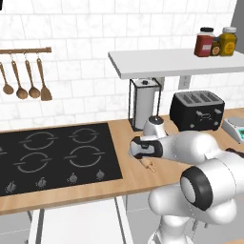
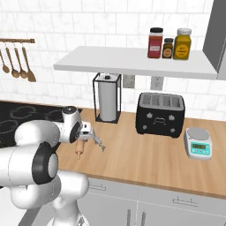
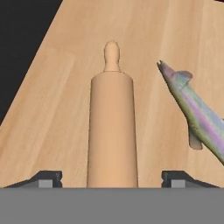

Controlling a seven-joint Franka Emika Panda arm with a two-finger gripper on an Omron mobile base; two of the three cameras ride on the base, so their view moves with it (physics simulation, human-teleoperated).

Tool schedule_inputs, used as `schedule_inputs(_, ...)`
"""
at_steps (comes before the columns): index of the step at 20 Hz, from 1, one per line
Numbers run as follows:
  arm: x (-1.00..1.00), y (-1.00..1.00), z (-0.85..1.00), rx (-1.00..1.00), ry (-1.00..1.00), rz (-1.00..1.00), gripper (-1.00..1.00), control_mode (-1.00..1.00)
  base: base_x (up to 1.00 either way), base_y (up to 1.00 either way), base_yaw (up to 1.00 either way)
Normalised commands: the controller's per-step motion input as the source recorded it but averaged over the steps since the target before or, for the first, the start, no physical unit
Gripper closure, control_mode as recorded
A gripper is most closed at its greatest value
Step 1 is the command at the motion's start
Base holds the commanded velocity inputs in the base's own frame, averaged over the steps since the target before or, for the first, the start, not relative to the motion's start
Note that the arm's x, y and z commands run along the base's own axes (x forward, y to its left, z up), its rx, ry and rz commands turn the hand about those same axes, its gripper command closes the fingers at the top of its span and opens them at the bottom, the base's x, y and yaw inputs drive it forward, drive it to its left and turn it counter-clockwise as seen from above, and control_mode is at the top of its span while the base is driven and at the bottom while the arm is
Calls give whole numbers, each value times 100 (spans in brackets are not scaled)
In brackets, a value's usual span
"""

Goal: Pick the rolling pin from the drawer and place it on the counter.

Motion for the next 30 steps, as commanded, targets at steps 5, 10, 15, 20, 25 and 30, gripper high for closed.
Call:
schedule_inputs(5, -8, 0, 23, -4, -1, -1, -100, -100, 0, 0, 0)
schedule_inputs(10, -64, 18, 71, -10, -12, -11, -100, -100, 0, 0, 0)
schedule_inputs(15, -34, 48, 77, 0, 0, -9, -100, -100, 0, 0, 0)
schedule_inputs(20, -40, 97, 56, 0, 2, -3, -100, -100, 0, 0, 0)
schedule_inputs(25, -52, 100, 48, 0, 6, 0, -100, -100, 0, 0, 0)
schedule_inputs(30, -79, 100, 13, -2, 0, 0, -100, -100, 0, 0, 0)
